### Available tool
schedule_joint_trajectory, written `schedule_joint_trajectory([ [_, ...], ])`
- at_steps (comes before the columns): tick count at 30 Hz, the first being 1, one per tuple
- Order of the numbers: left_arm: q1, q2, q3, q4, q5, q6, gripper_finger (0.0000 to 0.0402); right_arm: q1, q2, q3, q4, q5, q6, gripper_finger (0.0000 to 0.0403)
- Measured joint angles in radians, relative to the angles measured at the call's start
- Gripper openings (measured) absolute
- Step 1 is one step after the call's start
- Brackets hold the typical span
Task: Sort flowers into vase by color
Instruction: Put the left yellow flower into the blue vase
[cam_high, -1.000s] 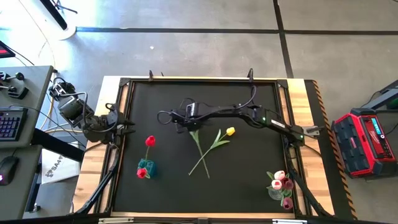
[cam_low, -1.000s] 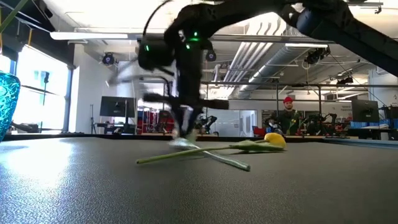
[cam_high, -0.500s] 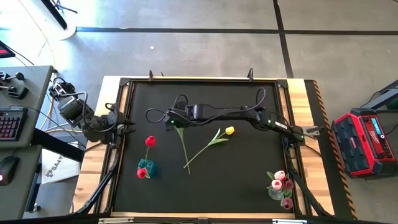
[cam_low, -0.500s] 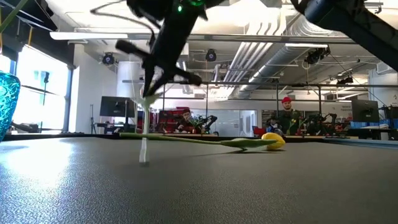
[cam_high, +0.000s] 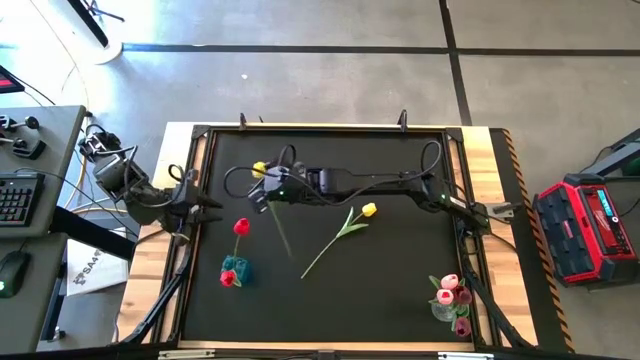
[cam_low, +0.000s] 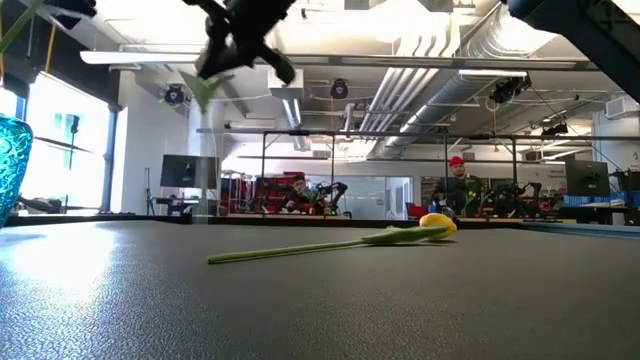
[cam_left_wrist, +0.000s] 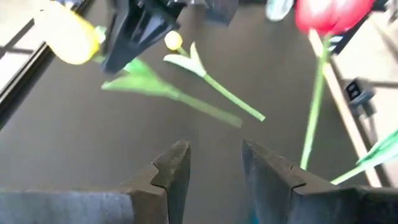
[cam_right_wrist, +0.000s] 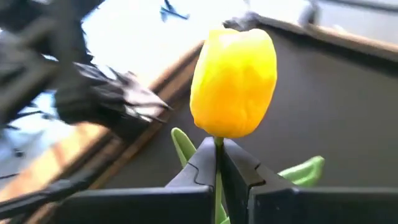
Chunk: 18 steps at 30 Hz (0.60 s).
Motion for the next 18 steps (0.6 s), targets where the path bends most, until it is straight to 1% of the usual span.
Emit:
schedule_joint_trajectory([
  [4, 0.000, 0.000, 0.000, 0.086, -0.001, 0.025, 0.0131, 0.008, 0.000, 0.000, 0.184, -0.061, -0.142, 0.0000],
  [7, 0.000, -0.003, 0.000, 0.118, -0.013, 0.027, 0.0131, 0.014, 0.000, 0.000, 0.279, -0.071, -0.244, 0.0000],
  [10, 0.000, -0.005, 0.004, 0.125, -0.046, 0.025, 0.0131, 0.015, -0.015, 0.000, 0.344, -0.078, -0.346, 0.0000],
  [14, 0.000, -0.005, 0.035, 0.126, -0.098, 0.022, 0.0131, 0.007, -0.040, 0.001, 0.392, -0.118, -0.463, 0.0000],
  [16, 0.000, -0.006, 0.051, 0.136, -0.123, 0.061, 0.0131, 0.004, -0.049, 0.001, 0.407, -0.161, -0.505, 0.0000],
  [18, 0.000, -0.006, 0.060, 0.162, -0.125, 0.113, 0.0131, -0.002, -0.062, 0.000, 0.435, -0.203, -0.545, 0.0000],
])
